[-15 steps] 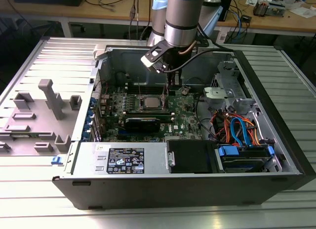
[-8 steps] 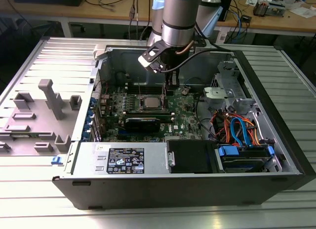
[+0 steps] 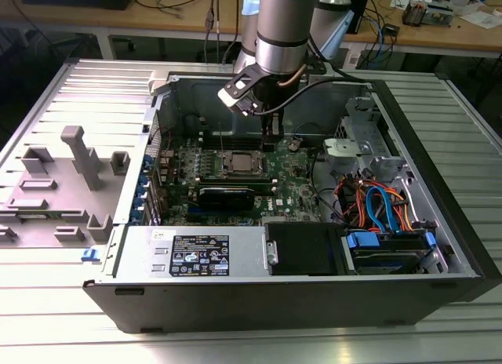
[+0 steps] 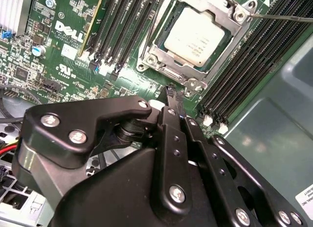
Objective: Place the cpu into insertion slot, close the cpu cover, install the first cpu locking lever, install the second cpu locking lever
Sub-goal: 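Close the cpu cover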
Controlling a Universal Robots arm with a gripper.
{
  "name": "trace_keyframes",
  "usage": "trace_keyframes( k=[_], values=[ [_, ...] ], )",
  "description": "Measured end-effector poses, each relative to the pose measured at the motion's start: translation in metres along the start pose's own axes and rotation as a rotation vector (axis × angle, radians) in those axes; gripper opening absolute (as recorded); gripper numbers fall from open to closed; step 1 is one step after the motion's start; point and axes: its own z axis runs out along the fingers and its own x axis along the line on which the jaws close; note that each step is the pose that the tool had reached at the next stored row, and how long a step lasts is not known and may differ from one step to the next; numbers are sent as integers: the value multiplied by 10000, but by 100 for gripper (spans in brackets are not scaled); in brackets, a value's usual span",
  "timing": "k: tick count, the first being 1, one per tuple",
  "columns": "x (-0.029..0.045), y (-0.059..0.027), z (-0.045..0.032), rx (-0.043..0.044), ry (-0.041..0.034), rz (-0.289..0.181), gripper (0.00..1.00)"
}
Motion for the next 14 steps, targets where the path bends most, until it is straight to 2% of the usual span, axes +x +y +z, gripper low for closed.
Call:
trace_keyframes(
  k=[6,11,14],
  values=[
    [0,-28,1,0,3,1,11],
    [-14,-142,10,0,14,-3,11],
    [-74,-200,34,-1,35,-11,11]
  ],
)
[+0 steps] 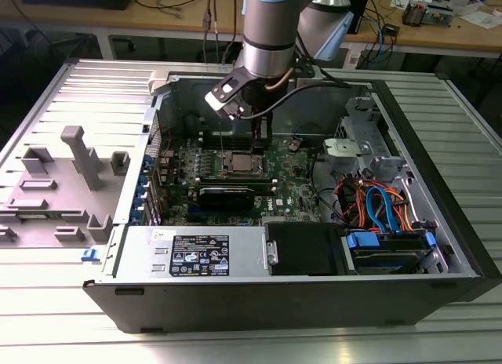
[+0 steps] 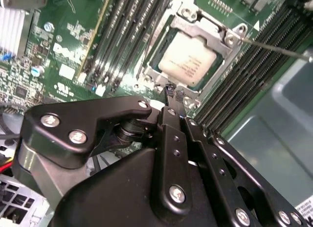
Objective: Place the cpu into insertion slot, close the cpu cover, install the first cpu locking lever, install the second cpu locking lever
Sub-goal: 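Close the cpu cover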
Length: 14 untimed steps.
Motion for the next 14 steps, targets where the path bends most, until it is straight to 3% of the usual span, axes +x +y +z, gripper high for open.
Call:
trace_keyframes(
  k=[5,8,14],
  values=[
    [-83,-74,28,0,23,-8,11],
    [-101,-119,32,-1,28,-13,11],
    [-101,-128,32,0,29,-13,11]
  ],
)
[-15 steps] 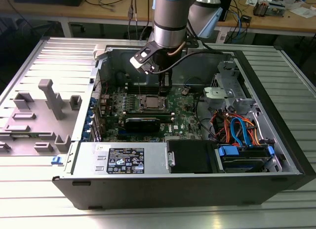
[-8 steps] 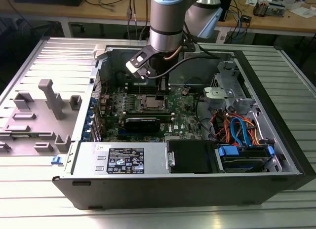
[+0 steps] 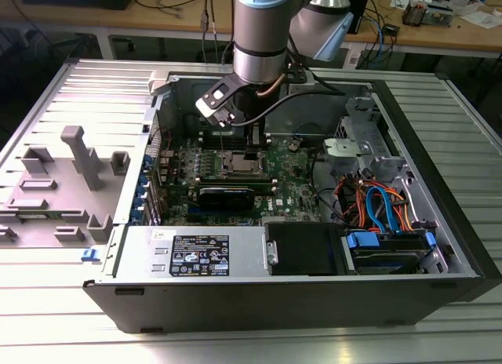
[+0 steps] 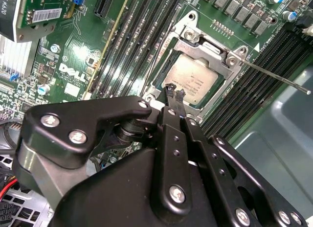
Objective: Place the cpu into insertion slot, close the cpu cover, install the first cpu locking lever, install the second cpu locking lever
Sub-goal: 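Close the cpu cover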
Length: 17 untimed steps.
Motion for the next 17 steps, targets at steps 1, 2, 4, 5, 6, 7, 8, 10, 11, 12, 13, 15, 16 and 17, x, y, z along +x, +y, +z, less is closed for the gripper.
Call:
trace_keyframes(
  k=[1,2,4,5,6,7,8,10,11,12,13,15,16,17],
  values=[
    [0,0,0,0,0,-1,11],
    [0,0,0,-1,0,-1,11],
    [0,-1,0,0,-1,0,11],
    [0,-1,1,0,-1,-1,11],
    [-1,-3,1,1,-1,0,11],
    [-1,-5,2,0,-1,1,11],
    [0,-9,4,0,-1,1,11],
    [1,-30,8,-2,1,0,11],
    [1,-37,9,-1,1,0,11],
    [1,-46,9,-1,1,0,11],
    [1,-61,10,-1,0,0,11],
    [1,-80,11,-1,0,-1,11],
    [1,-89,12,-1,0,0,11],
    [1,-100,12,0,0,-1,11]
  ],
)
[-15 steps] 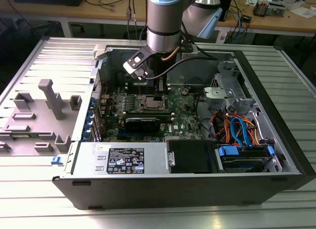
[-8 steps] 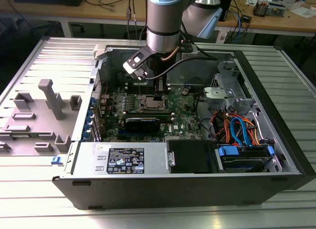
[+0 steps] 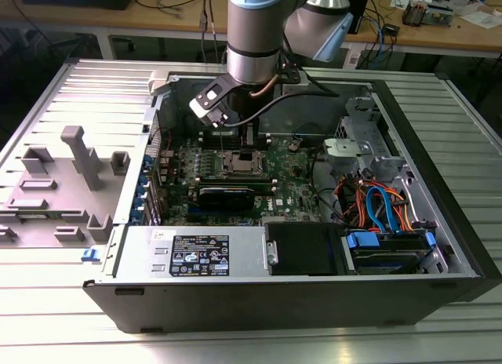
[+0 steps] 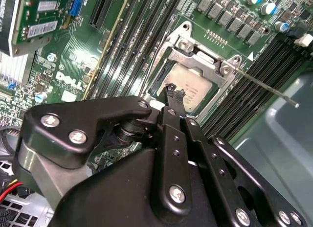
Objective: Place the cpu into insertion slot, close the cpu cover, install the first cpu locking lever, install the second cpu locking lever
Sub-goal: 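Close the cpu cover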
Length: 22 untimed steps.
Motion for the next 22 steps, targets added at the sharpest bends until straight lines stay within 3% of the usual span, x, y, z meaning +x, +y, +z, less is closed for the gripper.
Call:
trace_keyframes(
  k=[18,22],
  values=[
    [-5,-57,32,-2,8,-16,11],
    [-8,-178,84,-5,22,-117,11]
  ],
)
